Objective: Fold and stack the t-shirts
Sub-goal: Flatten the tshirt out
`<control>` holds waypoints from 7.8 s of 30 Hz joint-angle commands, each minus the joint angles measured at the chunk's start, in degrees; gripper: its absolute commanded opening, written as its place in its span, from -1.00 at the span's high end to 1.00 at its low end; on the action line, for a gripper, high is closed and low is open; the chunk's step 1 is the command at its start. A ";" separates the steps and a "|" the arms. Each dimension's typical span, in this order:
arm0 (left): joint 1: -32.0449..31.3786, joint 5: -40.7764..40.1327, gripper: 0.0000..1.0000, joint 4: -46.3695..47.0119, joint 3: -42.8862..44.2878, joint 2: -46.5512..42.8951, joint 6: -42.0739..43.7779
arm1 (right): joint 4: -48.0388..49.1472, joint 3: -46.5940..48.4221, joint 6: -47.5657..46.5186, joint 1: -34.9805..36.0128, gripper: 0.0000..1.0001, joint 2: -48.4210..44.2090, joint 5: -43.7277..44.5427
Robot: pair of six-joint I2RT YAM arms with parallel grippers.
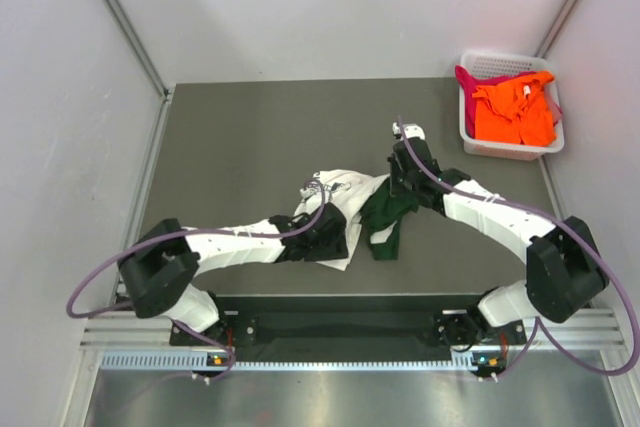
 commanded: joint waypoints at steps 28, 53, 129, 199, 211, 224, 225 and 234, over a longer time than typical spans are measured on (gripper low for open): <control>17.48 -3.64 1.00 -16.58 2.77 -11.92 15.54 | 0.22 0.43 5.54 -14.55 1.00 -13.51 -0.92; 38.16 -22.51 1.00 -39.34 45.39 -27.14 27.59 | -20.88 20.13 2.11 -20.27 0.99 -36.35 -12.09; 57.49 3.49 1.00 -30.72 50.47 4.31 29.43 | -12.09 17.39 6.08 -8.47 1.00 -13.34 -18.84; 59.16 16.68 0.69 -7.97 26.68 13.81 17.48 | 3.81 -2.45 9.32 -21.50 -0.11 -6.39 -23.34; 59.42 -0.98 -0.97 -12.37 16.49 -7.44 15.29 | -11.65 -14.65 11.34 -21.59 -0.31 -24.66 -7.69; 60.13 5.33 -0.85 -12.27 11.21 -18.09 13.88 | -11.40 -31.45 22.50 -21.59 -0.11 -42.61 -5.06; 60.22 5.42 -0.85 -12.62 11.12 -18.44 14.14 | -11.13 -31.45 23.03 -21.50 -0.08 -41.47 -4.62; 60.13 5.51 -0.88 -14.74 11.03 -19.58 16.43 | -6.47 -34.70 24.70 -21.50 -0.01 -37.33 -6.82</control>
